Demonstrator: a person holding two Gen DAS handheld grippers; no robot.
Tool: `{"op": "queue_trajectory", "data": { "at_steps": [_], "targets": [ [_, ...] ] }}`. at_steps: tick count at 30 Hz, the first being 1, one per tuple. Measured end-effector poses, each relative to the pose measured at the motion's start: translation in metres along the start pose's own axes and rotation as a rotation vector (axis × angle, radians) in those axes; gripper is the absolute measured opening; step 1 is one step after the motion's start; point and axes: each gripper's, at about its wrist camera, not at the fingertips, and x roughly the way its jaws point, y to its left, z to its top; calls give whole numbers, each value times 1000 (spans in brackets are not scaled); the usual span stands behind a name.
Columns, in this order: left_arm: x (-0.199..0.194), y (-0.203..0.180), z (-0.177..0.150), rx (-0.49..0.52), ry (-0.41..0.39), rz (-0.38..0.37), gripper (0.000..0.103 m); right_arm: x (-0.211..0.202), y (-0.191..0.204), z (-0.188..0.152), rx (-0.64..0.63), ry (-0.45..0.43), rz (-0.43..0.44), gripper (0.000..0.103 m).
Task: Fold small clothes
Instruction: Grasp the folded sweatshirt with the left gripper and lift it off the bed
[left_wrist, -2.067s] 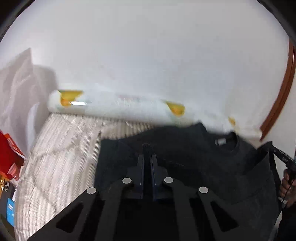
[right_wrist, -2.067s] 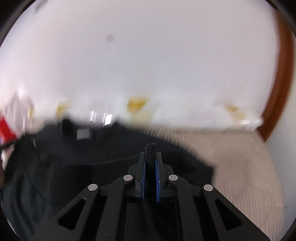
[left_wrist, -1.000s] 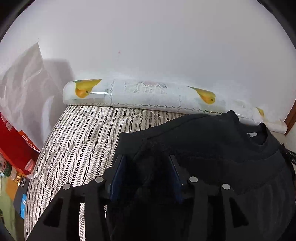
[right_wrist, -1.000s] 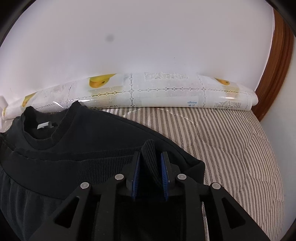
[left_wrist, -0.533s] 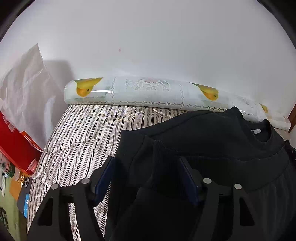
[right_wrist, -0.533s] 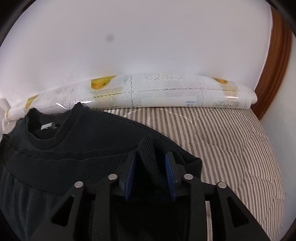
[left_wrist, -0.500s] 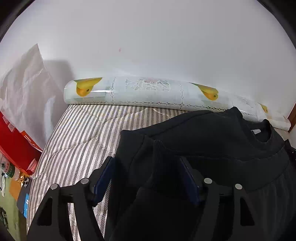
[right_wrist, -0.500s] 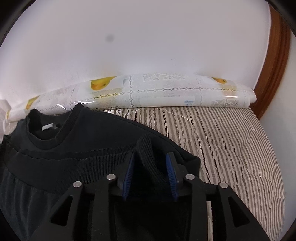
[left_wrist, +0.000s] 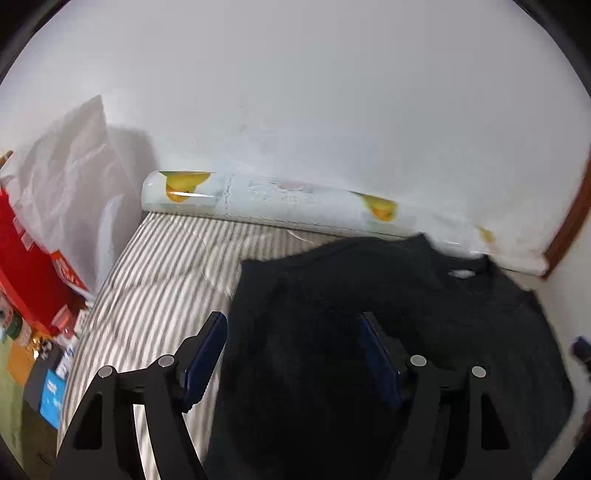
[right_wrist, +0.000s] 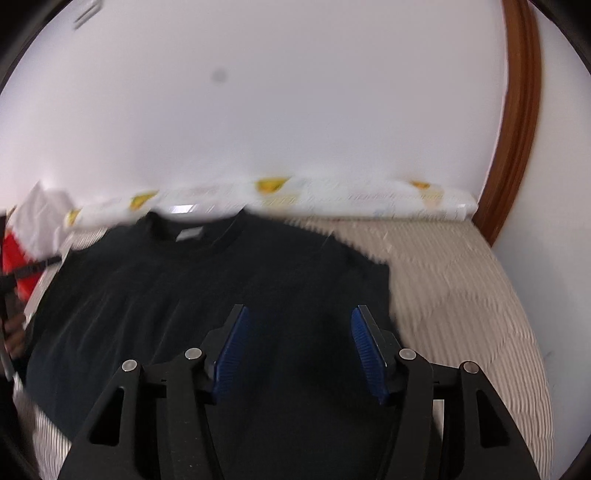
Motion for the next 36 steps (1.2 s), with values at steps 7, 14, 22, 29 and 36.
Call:
{"op": "queue_trajectory", "data": {
  "at_steps": [7, 14, 22, 29, 36],
  "targets": [
    [-64, 16, -81, -38, 53, -49, 71, -11, 32, -45, 32, -11, 100, 52],
    [-102, 42, -149, -170, 79, -113, 71, -7, 105, -79, -75, 18, 159, 43],
    [-103, 53, -174, -268, 109, -147, 71, -3, 128, -88, -75, 19, 107, 43],
    [-83, 63, -158, -394, 65, -136, 66, 17, 143, -81, -118, 76, 78, 44],
    [-71, 58, -144, -372, 67, -47, 31, -8, 146, -103, -175, 107, 71, 43]
  ]
}}
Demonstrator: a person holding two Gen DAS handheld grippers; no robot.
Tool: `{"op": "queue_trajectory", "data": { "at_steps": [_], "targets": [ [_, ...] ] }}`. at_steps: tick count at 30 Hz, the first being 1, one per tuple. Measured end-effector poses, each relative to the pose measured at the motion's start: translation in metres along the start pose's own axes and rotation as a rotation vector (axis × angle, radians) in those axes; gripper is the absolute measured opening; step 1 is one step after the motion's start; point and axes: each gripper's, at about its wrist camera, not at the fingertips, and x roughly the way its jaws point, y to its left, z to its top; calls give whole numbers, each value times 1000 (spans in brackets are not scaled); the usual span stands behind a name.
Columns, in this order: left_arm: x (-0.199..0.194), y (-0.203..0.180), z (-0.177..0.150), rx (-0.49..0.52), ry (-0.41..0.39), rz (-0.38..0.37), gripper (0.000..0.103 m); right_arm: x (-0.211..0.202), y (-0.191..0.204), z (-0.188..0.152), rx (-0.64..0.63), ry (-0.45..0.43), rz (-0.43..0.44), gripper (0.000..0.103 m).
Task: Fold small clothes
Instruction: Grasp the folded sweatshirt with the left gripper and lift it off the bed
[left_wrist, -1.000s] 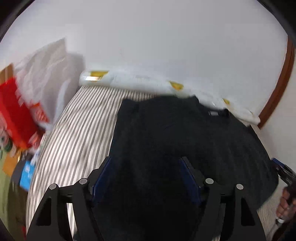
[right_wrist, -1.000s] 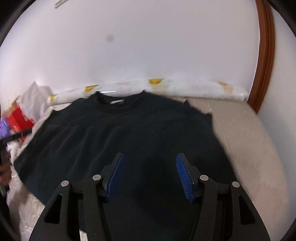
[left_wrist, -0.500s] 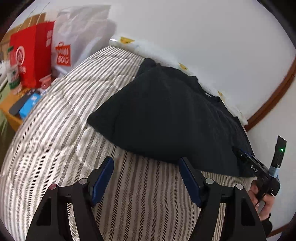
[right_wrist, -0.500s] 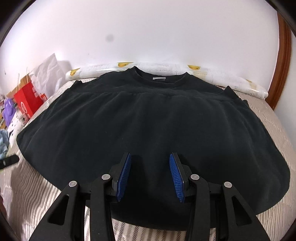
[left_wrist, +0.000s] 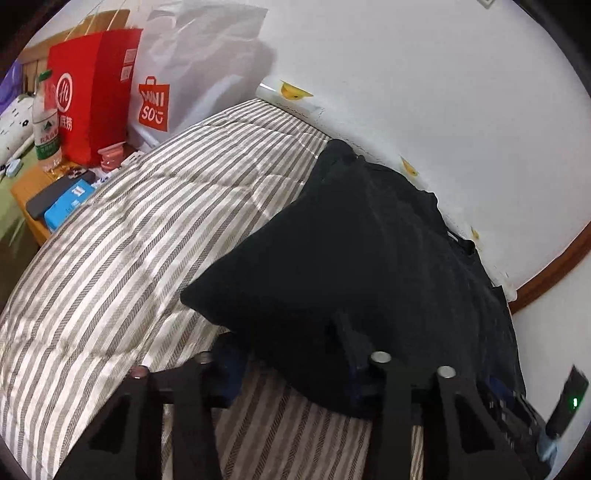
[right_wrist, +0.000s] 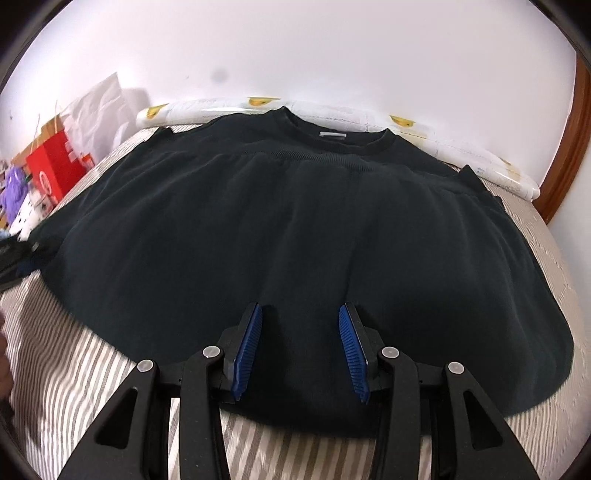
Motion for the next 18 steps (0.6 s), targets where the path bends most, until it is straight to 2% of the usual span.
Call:
{"op": "queue_trajectory", "data": {
  "at_steps": [3, 8, 11, 15, 18],
  "targets": [
    [-4, -8, 5, 18, -29, 17, 23, -9, 2, -12, -25, 14, 9, 43],
    [-24, -33, 10, 81, -112, 18, 18, -26, 0, -34, -76, 18, 53, 43],
    [-41, -59, 13, 147, -166, -2, 17, -38, -14, -41, -54, 35, 45, 42],
    [-61, -105, 17, 228, -210, -46, 15, -59, -38, -47, -27, -7, 2, 42],
    [-69, -142, 15, 269, -239, -44, 15, -70, -64, -52, 24, -20, -10, 42]
  ]
}}
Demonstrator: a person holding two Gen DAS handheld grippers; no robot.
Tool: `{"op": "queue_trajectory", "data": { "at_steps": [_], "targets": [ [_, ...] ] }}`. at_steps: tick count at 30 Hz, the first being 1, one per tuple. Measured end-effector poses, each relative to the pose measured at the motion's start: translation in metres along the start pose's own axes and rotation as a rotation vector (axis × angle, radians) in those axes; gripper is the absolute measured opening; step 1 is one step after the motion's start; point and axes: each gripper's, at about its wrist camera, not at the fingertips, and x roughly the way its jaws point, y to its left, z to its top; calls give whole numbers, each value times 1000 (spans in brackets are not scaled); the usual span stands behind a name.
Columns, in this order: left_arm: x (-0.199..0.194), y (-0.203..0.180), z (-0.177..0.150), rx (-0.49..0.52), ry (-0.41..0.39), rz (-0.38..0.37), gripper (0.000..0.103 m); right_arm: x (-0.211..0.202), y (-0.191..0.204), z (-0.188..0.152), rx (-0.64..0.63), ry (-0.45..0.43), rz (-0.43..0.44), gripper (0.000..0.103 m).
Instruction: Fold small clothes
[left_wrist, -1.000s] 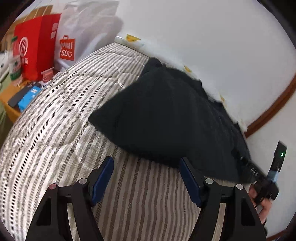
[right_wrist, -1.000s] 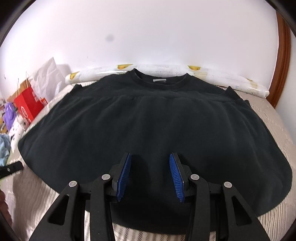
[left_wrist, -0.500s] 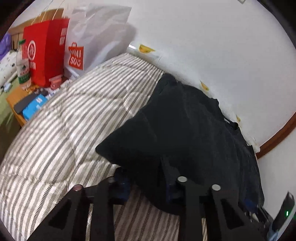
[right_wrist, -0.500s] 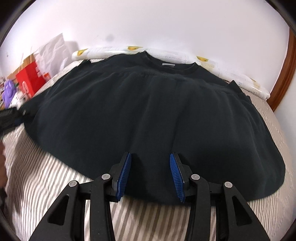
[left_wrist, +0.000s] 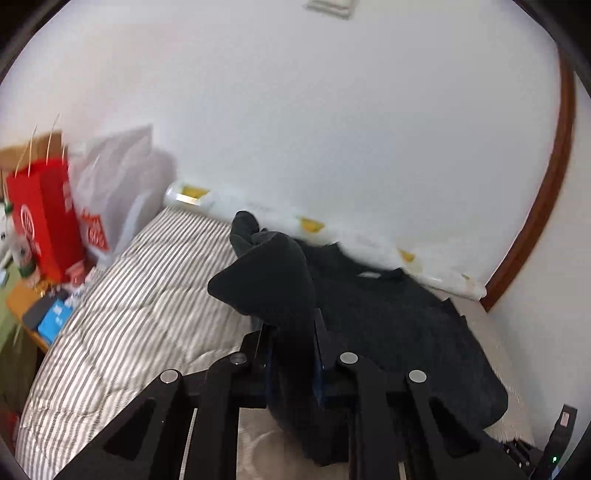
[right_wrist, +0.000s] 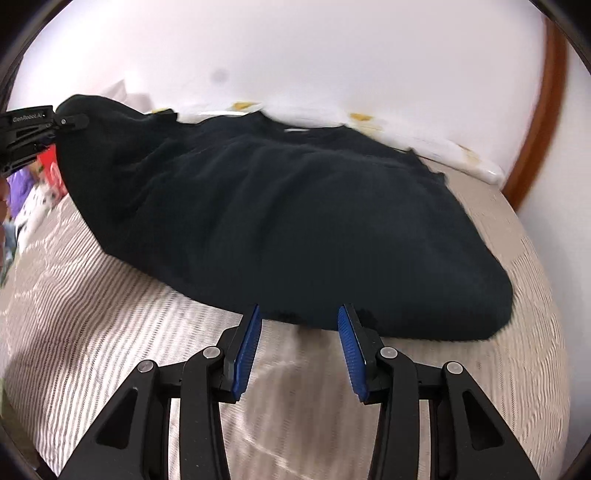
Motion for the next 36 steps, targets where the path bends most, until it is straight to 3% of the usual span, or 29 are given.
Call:
{"op": "queue_trajectory", "data": {
  "at_steps": [11, 17, 19, 25, 29, 30, 32, 36],
  "targets": [
    [15, -155, -12, 173, 24, -173, 13, -48, -114, -36, 209, -6, -113, 42],
    [51, -226, -57, 246, 138, -287, 12, -63, -149, -56, 282, -11, -145, 42],
    [63, -236, -73, 264, 177, -291, 12, -64, -154, -60, 294, -8, -150, 42],
    [82, -237, -94, 271, 303, -352, 14, -62, -157, -60, 313, -28, -115, 42],
    [65, -220, -83, 258, 347, -457, 37, -61, -146, -41, 322, -85, -22, 45],
    [55, -211, -79, 267, 330, -464, 40, -60, -142, -37, 325, -99, 4, 47],
    [38, -194, -75, 297, 278, -457, 60, -58, -131, -24, 329, -140, 57, 53],
    [18, -148, -74, 373, 209, -338, 63, -44, -112, -1, 340, -175, 125, 63]
  ]
}}
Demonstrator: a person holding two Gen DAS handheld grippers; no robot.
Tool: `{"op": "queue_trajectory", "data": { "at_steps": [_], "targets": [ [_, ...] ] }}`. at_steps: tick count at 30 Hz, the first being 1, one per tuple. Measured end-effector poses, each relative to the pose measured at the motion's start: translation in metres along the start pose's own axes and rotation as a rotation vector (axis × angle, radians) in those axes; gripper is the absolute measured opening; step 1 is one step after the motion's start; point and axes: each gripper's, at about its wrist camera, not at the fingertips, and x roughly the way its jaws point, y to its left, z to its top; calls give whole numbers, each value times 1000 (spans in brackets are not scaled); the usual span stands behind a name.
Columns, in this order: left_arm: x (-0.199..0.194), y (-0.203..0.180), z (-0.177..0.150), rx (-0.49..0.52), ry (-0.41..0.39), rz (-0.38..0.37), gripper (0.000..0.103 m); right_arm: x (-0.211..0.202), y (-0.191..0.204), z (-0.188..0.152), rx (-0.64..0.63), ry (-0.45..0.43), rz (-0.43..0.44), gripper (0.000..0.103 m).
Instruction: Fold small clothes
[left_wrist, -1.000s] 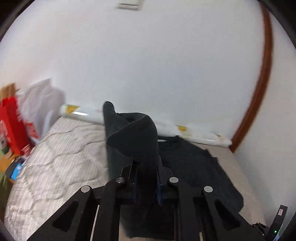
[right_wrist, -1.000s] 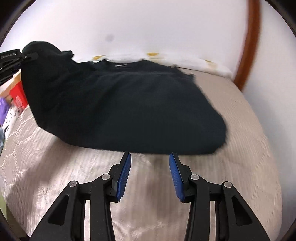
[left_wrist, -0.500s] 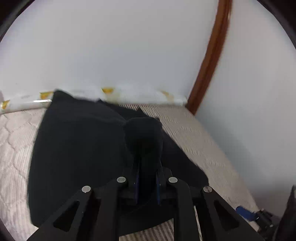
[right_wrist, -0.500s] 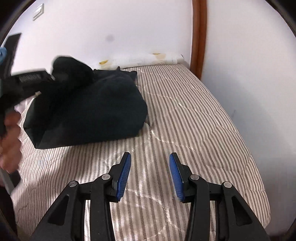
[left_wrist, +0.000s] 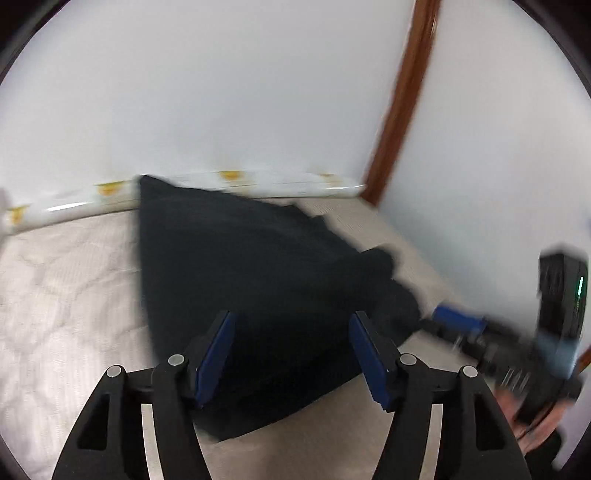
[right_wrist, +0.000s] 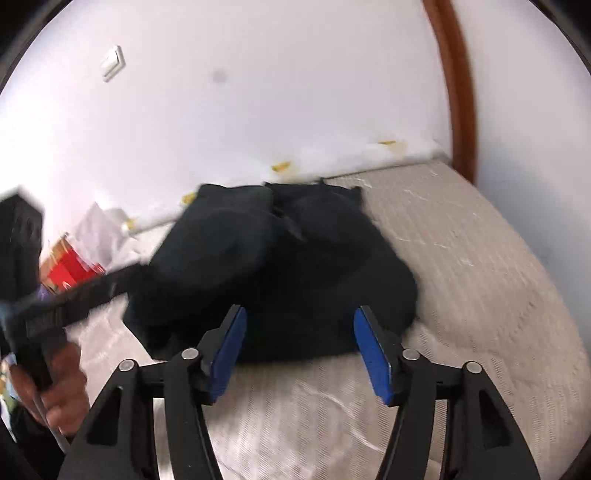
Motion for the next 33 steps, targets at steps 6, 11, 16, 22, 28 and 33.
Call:
{"op": "queue_trajectory", "data": {
  "at_steps": [6, 11, 16, 22, 28, 33],
  "targets": [
    [2, 46, -41, -7, 83, 69, 63, 45, 17, 12, 84, 10, 81, 65],
    [31, 48, -43, -11, 119, 37, 63, 71, 6, 20, 260, -19, 120, 65],
    [61, 47, -42, -9, 160, 73, 64, 94, 12, 33, 228, 24, 68, 62],
    [57, 61, -42, -54, 152, 82, 64, 115, 29, 37, 128, 36, 43, 26],
    [52, 60, -46, -32, 158, 122, 69, 67, 32, 48, 36, -150, 40, 16],
    [47, 49, -47, 24, 143, 127, 73, 22, 9, 43, -15, -278, -68, 16]
  ]
}}
